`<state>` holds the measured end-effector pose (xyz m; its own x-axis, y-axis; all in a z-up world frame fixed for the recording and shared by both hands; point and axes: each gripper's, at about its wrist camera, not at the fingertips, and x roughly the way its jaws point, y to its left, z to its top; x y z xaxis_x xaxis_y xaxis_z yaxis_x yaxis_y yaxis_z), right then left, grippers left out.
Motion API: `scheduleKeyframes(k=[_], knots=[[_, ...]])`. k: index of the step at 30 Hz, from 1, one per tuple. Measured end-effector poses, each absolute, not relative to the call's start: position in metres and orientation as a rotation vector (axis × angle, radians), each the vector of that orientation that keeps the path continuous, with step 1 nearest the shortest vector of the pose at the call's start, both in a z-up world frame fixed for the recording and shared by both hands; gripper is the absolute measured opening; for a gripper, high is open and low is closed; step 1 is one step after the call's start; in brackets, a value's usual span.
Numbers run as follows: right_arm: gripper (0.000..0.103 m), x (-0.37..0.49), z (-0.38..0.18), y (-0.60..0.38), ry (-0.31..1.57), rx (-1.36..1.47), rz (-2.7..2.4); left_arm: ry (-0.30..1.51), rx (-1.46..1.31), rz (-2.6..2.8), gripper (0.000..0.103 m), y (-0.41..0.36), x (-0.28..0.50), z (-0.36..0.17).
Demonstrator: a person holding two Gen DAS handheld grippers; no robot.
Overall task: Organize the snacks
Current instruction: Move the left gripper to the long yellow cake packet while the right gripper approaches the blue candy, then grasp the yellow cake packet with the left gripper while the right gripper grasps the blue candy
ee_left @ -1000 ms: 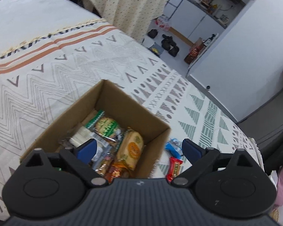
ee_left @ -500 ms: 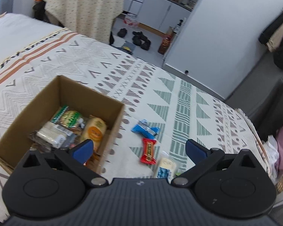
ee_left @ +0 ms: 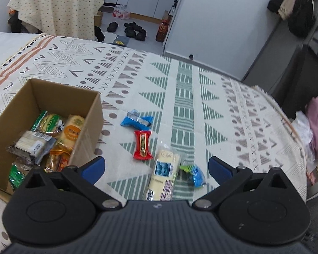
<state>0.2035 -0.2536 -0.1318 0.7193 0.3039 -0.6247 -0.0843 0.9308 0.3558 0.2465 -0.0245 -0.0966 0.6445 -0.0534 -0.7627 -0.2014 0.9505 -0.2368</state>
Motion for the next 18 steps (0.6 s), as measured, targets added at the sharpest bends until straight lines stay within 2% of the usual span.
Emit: scheduleKeyframes(k=[13, 18], knots=[[0.093, 0.206, -0.161, -0.280, 0.765, 0.424, 0.212, 0.924, -0.271, 0.049, 0.102, -0.047, 0.255, -0.117], [0.079, 0.216, -0.173, -0.278, 0.811, 0.449, 0.243, 0.953, -0.263, 0.059, 0.100, -0.051, 0.262, -0.128]])
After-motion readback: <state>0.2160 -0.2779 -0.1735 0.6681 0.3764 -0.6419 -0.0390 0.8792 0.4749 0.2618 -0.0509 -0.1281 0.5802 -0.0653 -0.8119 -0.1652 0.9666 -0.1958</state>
